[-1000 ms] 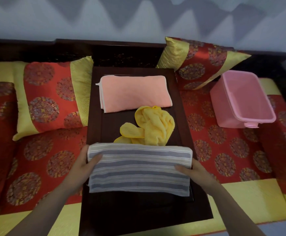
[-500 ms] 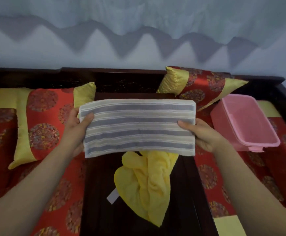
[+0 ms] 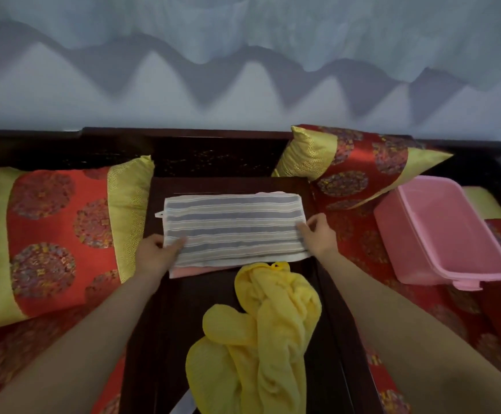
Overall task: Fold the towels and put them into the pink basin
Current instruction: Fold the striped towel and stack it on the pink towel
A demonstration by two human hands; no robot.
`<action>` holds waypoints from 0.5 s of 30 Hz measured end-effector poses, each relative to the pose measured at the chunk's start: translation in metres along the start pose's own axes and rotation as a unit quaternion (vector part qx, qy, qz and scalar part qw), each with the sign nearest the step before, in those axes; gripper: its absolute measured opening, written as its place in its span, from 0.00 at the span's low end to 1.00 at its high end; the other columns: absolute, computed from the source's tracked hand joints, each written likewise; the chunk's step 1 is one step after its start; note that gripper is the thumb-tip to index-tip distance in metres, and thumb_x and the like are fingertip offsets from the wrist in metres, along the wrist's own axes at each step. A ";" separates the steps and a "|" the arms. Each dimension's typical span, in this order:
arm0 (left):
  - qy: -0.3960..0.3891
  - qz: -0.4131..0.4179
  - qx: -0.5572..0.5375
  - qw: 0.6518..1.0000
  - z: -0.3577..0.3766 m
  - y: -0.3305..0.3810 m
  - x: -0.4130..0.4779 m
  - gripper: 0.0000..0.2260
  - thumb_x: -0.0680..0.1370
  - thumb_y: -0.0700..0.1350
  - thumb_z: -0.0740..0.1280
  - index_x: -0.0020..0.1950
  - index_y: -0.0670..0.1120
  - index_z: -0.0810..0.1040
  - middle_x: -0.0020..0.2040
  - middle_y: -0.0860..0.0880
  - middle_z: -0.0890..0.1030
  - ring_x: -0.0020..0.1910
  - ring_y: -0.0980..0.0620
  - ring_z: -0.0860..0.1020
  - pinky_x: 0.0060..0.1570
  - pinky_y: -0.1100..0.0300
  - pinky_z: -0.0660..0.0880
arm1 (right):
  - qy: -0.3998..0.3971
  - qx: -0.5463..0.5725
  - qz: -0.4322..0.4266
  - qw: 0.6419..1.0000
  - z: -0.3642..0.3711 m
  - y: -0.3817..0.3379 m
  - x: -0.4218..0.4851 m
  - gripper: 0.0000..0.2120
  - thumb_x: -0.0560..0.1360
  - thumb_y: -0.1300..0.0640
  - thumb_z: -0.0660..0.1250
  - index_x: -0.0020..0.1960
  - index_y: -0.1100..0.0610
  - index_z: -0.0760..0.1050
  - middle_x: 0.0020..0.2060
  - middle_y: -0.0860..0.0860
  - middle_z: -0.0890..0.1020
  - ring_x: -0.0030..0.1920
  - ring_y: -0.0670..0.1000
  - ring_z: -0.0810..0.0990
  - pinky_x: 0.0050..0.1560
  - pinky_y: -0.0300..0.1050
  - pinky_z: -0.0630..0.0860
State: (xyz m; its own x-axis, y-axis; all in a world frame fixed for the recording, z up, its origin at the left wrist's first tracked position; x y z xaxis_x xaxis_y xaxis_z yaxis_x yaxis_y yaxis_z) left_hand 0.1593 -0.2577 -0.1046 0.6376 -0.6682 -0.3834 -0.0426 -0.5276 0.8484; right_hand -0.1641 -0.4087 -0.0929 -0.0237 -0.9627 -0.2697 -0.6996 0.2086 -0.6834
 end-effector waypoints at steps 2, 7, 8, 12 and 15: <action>-0.021 0.027 -0.016 0.999 0.006 0.002 -0.003 0.07 0.72 0.43 0.72 0.47 0.42 0.80 0.43 0.45 0.81 0.42 0.46 0.79 0.44 0.55 0.74 | 0.029 0.027 -0.041 0.998 0.003 0.001 -0.001 0.08 0.77 0.55 0.64 0.44 0.59 0.68 0.40 0.54 0.77 0.42 0.55 0.75 0.38 0.44 0.64; -0.033 0.032 -0.090 0.995 -0.003 0.000 -0.005 0.06 0.74 0.38 0.69 0.42 0.49 0.77 0.43 0.47 0.80 0.47 0.42 0.79 0.48 0.48 0.76 | 0.100 0.106 -0.118 0.982 0.002 -0.014 0.007 0.07 0.75 0.58 0.64 0.41 0.58 0.68 0.40 0.55 0.74 0.42 0.53 0.72 0.39 0.44 0.62; -0.034 0.040 -0.059 0.997 -0.003 -0.002 -0.006 0.07 0.73 0.38 0.69 0.41 0.49 0.76 0.42 0.47 0.79 0.47 0.41 0.78 0.49 0.47 0.76 | 0.098 0.100 -0.121 0.983 0.004 -0.014 0.009 0.06 0.74 0.60 0.65 0.41 0.58 0.68 0.41 0.55 0.73 0.42 0.52 0.71 0.40 0.44 0.61; 0.051 0.114 0.169 0.978 -0.007 0.002 -0.001 0.24 0.62 0.41 0.76 0.55 0.41 0.73 0.57 0.39 0.73 0.60 0.38 0.71 0.58 0.47 0.70 | 0.066 -0.086 -0.125 0.986 0.011 -0.010 0.009 0.19 0.67 0.60 0.68 0.56 0.58 0.70 0.55 0.56 0.72 0.55 0.56 0.70 0.52 0.50 0.68; 0.086 0.295 0.301 0.903 0.010 0.030 -0.003 0.40 0.65 0.46 0.74 0.73 0.43 0.60 0.74 0.41 0.60 0.74 0.41 0.58 0.69 0.40 0.59 | 0.057 -0.260 -0.269 0.926 0.022 -0.032 0.001 0.33 0.74 0.44 0.62 0.76 0.47 0.54 0.77 0.49 0.56 0.76 0.52 0.53 0.74 0.60 0.52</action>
State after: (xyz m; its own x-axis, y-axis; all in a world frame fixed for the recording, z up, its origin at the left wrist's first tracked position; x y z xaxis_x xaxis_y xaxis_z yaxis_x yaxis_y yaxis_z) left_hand 0.1484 -0.2761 -0.0815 0.4753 -0.8620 0.1758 -0.7910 -0.3312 0.5144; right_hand -0.1257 -0.4122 -0.0859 0.3735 -0.9212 0.1089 -0.8803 -0.3890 -0.2716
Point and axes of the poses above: each hand's wrist, its own x-axis towards the middle knuckle, its own z-axis out of the palm, y = z × x, the point moved 5 cm from there along x, towards the middle knuckle
